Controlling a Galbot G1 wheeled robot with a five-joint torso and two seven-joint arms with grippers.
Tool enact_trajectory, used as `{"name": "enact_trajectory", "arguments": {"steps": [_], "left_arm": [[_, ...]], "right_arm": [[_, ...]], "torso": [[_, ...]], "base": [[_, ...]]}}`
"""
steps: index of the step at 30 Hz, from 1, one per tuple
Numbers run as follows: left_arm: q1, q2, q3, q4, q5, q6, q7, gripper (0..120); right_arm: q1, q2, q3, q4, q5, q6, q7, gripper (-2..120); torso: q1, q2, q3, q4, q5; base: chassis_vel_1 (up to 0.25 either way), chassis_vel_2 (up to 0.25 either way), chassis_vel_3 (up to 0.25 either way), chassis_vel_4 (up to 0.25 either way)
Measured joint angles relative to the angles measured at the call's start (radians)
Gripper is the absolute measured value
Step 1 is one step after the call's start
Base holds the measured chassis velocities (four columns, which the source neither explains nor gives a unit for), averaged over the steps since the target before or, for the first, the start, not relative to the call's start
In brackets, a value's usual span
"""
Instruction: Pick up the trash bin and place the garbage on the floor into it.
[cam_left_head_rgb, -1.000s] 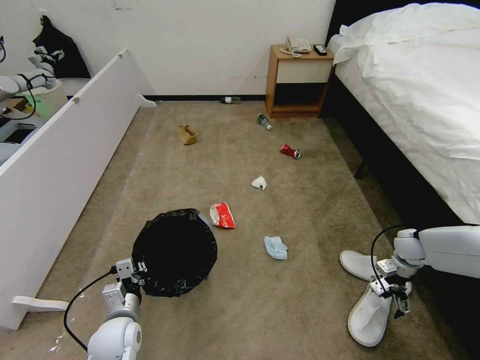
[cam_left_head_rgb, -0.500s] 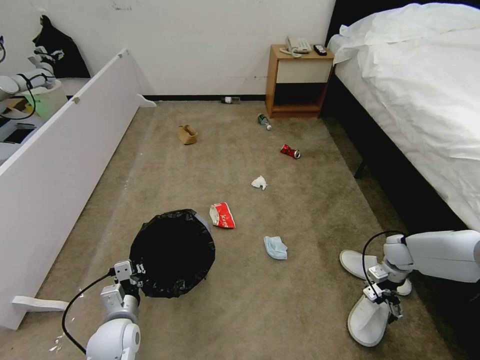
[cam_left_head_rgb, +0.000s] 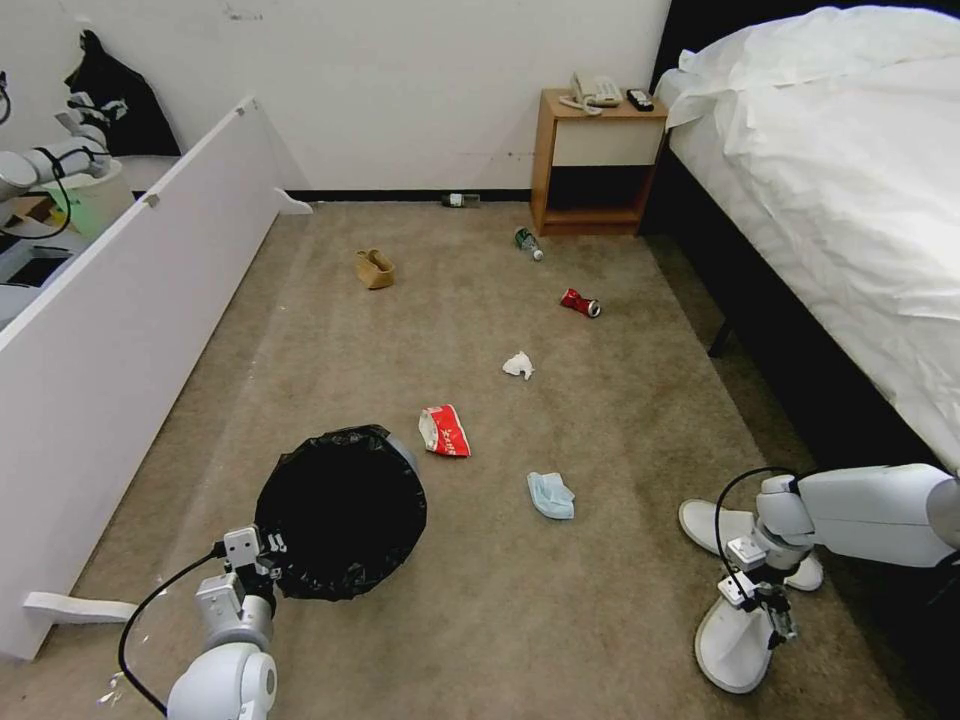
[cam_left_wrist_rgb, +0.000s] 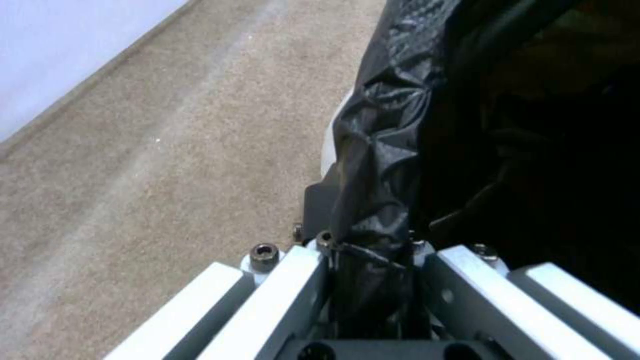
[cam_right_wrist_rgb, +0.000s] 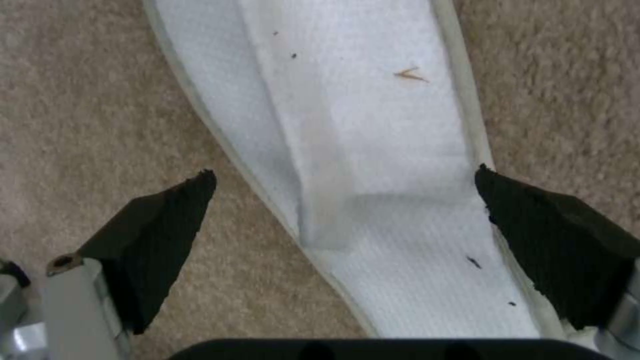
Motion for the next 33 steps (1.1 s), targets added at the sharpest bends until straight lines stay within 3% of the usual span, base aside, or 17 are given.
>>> {"name": "enact_trajectory", "arguments": {"steps": [7, 9, 18, 19, 23, 26, 33], "left_arm": [[0.002, 0.001, 0.0, 0.001, -0.001, -0.003, 0.001, 0], [0.002, 0.002, 0.001, 0.002, -0.001, -0.003, 0.001, 0], [-0.003, 0.003, 0.002, 0.009, -0.003, -0.005, 0.002, 0], [-0.003, 0.002, 0.004, 0.012, -0.003, -0.006, 0.002, 0], [-0.003, 0.002, 0.004, 0.016, -0.003, -0.009, 0.002, 0], [-0.003, 0.004, 0.004, 0.023, -0.005, -0.012, 0.002, 0], [-0.004, 0.005, 0.005, 0.025, -0.007, -0.012, 0.002, 0]], "right_arm": [[0.0, -0.002, -0.005, -0.004, 0.009, -0.006, 0.014, 82], [0.0, -0.004, -0.01, -0.005, 0.017, -0.011, 0.016, 68], [-0.001, -0.014, -0.016, -0.011, 0.051, -0.021, 0.018, 42], [-0.001, -0.017, -0.017, -0.016, 0.056, -0.021, 0.019, 32], [-0.001, -0.02, -0.017, -0.02, 0.061, -0.021, 0.019, 22], [-0.002, -0.023, -0.018, -0.024, 0.069, -0.022, 0.021, 7], [-0.002, -0.032, -0.018, -0.025, 0.078, -0.022, 0.025, 0]], "torso": [[0.0, 0.0, 0.0, 0.0, 0.0], [0.0, 0.0, 0.0, 0.0, 0.0002], [0.0, 0.0, 0.0, 0.0, 0.0003], [0.0, 0.0, 0.0, 0.0, 0.0003], [0.0, 0.0, 0.0, 0.0, 0.0003], [0.0, 0.0, 0.0, -0.0001, 0.0003], [0.0, 0.0, 0.0, -0.0001, 0.0003]], "base": [[0.0, 0.0, 0.0, 0.0], [0.0, 0.0, 0.0, 0.0], [0.0, 0.0, 0.0, 0.0], [0.0, 0.0, 0.0, 0.0], [0.0, 0.0, 0.0, 0.0], [0.0, 0.0, 0.0, 0.0], [0.0, 0.0, 0.0, 0.0]]}}
